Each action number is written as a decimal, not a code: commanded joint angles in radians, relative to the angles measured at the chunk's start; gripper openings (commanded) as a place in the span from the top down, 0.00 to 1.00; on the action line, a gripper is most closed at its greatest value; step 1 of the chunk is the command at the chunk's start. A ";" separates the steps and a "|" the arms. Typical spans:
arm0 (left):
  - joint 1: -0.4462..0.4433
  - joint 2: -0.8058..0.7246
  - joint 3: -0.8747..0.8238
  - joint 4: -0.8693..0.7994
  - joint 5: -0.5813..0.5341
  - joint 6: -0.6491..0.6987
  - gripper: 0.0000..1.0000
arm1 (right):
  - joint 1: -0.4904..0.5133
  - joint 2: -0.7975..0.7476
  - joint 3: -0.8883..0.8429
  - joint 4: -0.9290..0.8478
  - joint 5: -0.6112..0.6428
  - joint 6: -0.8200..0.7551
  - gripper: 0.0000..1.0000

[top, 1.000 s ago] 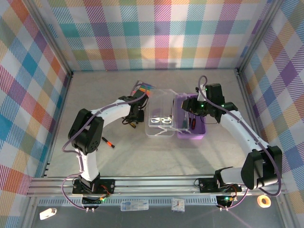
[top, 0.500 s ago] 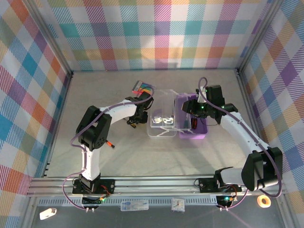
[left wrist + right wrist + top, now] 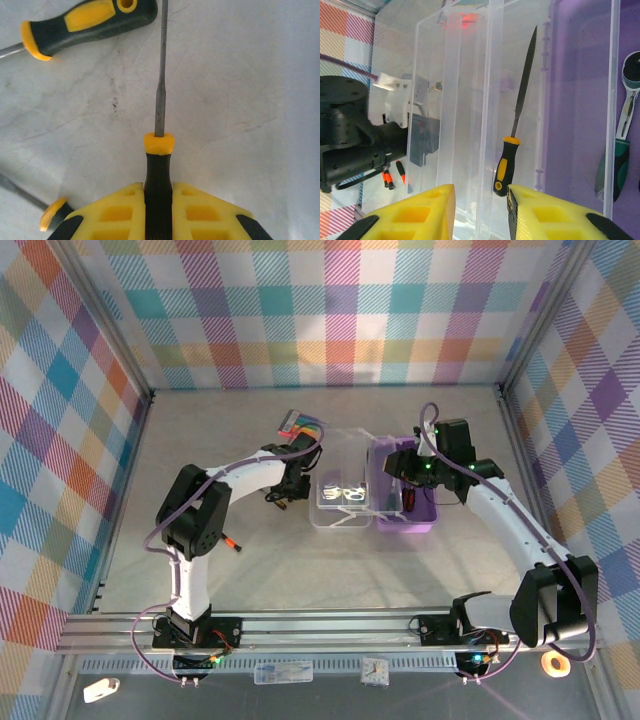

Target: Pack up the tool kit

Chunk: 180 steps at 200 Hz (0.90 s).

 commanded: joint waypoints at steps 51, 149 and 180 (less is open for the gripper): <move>-0.007 -0.218 -0.009 -0.084 0.094 0.009 0.97 | 0.006 -0.038 0.026 -0.008 0.001 0.009 0.66; -0.070 -0.422 -0.057 -0.038 0.075 -0.058 0.99 | 0.007 -0.055 0.003 0.057 -0.027 0.052 0.65; -0.147 -0.450 -0.076 0.054 0.093 -0.067 0.99 | 0.010 -0.081 -0.013 0.110 -0.042 0.094 0.64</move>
